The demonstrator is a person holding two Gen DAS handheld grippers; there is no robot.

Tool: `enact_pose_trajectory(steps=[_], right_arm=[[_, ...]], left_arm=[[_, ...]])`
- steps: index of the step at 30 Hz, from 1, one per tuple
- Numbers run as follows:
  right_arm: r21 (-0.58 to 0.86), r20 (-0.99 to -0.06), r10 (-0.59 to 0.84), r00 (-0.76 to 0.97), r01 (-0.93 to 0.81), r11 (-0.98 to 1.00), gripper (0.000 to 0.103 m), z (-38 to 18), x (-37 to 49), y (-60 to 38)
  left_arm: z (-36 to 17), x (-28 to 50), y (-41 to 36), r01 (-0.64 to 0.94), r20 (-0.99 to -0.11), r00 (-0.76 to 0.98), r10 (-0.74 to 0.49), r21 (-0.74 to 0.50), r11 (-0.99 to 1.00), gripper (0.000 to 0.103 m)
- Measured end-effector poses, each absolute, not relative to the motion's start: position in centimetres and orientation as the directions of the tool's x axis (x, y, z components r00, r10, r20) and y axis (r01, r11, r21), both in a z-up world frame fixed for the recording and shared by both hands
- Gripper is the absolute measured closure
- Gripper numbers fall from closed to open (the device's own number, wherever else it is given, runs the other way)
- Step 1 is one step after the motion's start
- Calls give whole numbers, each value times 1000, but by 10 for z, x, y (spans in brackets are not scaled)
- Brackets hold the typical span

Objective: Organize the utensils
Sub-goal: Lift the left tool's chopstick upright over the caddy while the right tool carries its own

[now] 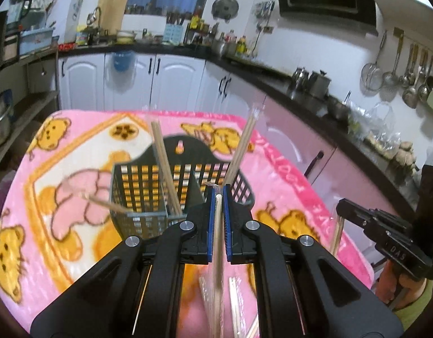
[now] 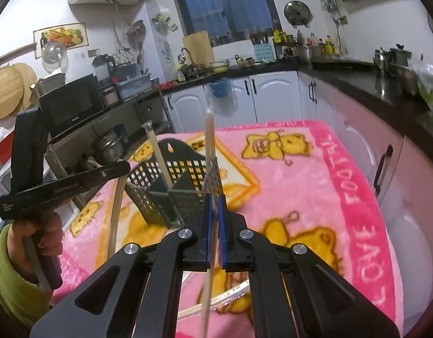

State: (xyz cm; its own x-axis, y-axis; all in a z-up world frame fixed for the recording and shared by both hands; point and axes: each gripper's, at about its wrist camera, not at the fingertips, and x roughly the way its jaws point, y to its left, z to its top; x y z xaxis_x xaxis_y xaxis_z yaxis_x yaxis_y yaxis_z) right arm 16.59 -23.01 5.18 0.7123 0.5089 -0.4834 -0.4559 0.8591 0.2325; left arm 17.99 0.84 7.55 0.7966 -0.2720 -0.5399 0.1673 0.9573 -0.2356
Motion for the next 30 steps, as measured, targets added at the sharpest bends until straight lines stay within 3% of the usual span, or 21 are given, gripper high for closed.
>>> enact_pose_trajectory(steps=[9, 30], right_arm=[[203, -422, 516, 745, -477, 855, 99, 82, 162, -222], [203, -297, 550, 781, -511, 835, 99, 141, 175, -204]], left_arm=[[115, 179, 9, 157, -440, 866, -237, -210, 965, 100], [166, 204, 11, 119, -303, 936, -178, -204, 972, 100]])
